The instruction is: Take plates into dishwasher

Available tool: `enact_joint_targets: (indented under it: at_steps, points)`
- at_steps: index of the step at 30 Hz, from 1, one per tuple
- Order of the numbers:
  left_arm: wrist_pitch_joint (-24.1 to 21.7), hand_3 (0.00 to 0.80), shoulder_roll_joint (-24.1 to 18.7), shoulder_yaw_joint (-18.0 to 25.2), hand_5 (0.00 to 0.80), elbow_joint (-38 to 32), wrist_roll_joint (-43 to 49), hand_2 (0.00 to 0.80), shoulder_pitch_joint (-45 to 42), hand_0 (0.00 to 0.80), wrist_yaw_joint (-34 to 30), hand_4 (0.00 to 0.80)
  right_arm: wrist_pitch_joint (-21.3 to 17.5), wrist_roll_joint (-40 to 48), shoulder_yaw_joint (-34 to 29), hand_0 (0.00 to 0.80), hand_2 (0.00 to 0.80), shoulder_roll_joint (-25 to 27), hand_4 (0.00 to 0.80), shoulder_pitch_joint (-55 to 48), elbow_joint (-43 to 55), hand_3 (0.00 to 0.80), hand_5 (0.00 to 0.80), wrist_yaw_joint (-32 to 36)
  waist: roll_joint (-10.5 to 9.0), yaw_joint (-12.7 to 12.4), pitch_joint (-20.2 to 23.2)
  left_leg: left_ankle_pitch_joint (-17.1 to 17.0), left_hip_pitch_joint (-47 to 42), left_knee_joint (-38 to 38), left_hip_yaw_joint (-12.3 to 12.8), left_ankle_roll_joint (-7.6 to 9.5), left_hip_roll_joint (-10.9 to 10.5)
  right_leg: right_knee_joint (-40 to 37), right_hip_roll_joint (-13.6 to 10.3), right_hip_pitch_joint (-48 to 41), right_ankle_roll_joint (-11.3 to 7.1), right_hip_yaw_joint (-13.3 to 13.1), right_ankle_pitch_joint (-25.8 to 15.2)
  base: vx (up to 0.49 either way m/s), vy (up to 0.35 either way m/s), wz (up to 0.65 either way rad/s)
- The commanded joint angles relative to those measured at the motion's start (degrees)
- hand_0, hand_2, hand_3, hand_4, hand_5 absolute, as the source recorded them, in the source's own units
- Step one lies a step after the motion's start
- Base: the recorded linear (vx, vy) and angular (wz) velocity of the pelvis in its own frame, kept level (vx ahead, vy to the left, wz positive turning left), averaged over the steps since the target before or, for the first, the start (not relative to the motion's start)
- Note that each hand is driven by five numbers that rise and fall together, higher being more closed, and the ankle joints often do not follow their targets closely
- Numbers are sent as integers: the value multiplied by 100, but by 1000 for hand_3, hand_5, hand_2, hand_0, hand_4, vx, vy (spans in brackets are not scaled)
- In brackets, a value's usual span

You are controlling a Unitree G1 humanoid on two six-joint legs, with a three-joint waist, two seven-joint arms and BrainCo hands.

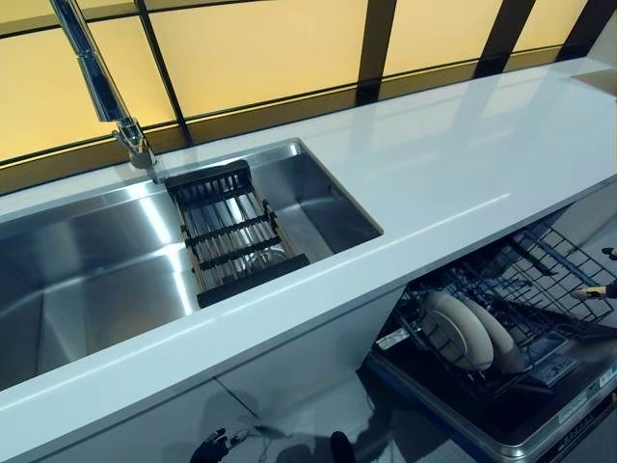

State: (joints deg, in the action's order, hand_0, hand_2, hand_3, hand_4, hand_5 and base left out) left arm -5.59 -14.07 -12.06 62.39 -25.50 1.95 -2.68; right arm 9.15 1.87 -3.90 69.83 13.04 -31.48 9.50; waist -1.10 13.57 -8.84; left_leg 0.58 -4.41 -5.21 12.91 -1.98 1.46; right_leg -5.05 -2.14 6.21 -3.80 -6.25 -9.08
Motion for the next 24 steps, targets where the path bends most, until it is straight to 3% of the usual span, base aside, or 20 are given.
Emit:
enact_joint_targets:
  at_steps: [1, 8, 14, 24]
  points:
    - [-110, 0, -280, 252, 0, 229, 181, 0, 15, 0, 83, 0, -100, 182, -231, 0, 0, 259, 0, -8, -24, 0, 0, -97, -380, -10, 338, 229, -47, 21, -88, 76, -34, 5, 148, -57, -494, -213, 17, 0, 0, 0]
    - [-59, 0, -289, 301, 0, 345, 229, 0, -3, 0, 141, 0, -57, 597, -571, 0, 0, 320, 0, -236, -210, 0, 0, -166, -459, -15, 521, 262, -115, 21, -98, 98, -17, 5, 209, -121, -491, -240, 20, 11, 2, -1]
    - [220, 0, -293, 497, 0, 553, 309, 0, -4, 0, 391, 0, -20, 901, -940, 0, 0, 66, 0, -662, -297, 0, 0, -341, -485, -20, 625, 268, -162, 21, -124, 123, -18, 5, 217, -175, -479, -252, 26, -17, 41, -1]
    - [714, 0, -531, 587, 0, 1012, 773, 0, 109, 0, 421, 0, 88, 1414, -1416, 0, 0, -394, 0, -1172, -809, 0, 0, -433, -596, -32, 582, 415, -239, 295, -291, 250, -98, 158, 51, -282, -471, -338, -16, -56, 83, 1]
